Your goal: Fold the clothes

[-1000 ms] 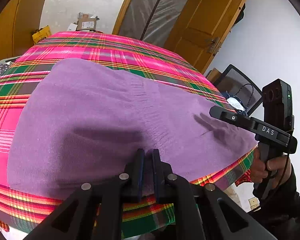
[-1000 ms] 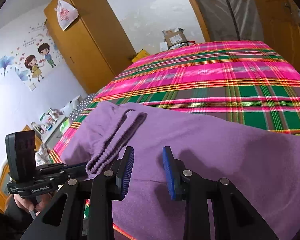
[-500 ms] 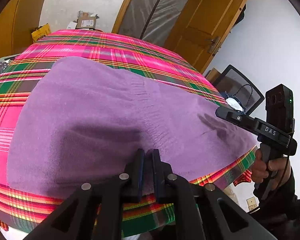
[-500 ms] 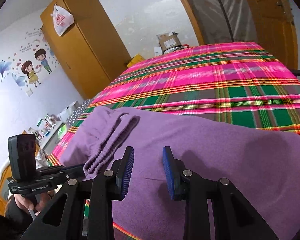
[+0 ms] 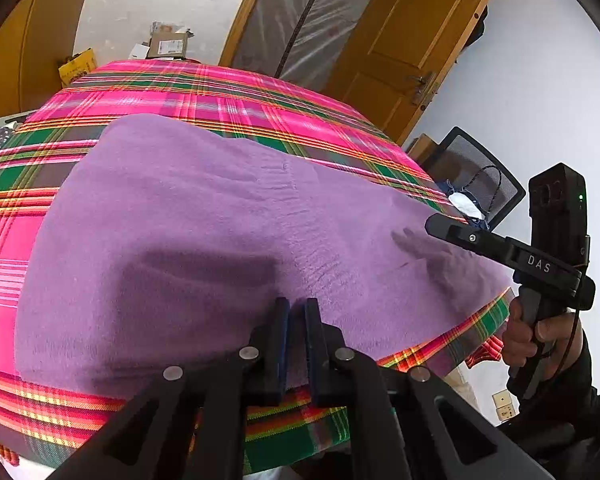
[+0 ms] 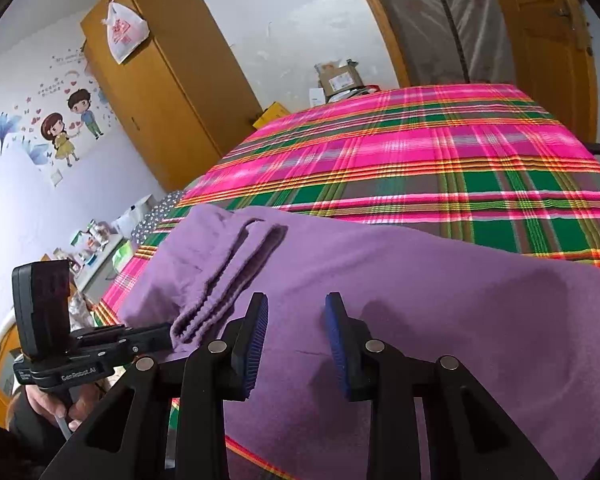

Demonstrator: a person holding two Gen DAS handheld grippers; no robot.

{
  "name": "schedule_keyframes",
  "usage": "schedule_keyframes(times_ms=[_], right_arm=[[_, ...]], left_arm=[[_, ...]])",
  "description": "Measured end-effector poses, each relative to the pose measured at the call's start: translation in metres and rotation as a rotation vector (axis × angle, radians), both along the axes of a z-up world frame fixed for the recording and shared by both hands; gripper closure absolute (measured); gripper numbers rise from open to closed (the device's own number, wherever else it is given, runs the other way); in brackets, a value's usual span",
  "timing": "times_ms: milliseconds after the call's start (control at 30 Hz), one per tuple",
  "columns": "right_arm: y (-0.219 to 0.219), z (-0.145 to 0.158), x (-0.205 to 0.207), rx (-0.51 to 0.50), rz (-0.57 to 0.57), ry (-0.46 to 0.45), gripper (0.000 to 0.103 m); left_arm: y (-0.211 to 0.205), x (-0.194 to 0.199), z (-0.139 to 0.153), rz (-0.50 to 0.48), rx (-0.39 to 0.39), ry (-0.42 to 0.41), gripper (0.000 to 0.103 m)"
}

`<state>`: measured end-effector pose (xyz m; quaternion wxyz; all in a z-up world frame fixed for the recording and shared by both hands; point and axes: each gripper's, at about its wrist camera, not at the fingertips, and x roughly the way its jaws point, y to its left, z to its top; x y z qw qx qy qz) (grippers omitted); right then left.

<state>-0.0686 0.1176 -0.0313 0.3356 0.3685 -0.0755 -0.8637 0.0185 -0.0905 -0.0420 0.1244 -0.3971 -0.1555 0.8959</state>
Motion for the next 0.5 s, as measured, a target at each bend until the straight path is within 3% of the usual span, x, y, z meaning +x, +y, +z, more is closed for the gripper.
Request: schedule_keyframes(times_ms=[167,400,500], right_arm=[[0.008,0.003,0.001,0.008,-0.032,0.007,0.072],[0.024,0.001,0.000,0.030,-0.081,-0.007,0.072],[0.032,0.000,-0.002,0.032,-0.100,-0.014,0.072]], left_arm=[[0.001,-0.003,0.015,-0.004,-0.012,0.053,0.096],[0.013,-0.006,0.002,-0.045,-0.068,0.046,0.096],[0.009,0.000,0.000,-0.049,-0.039,0.040,0.096]])
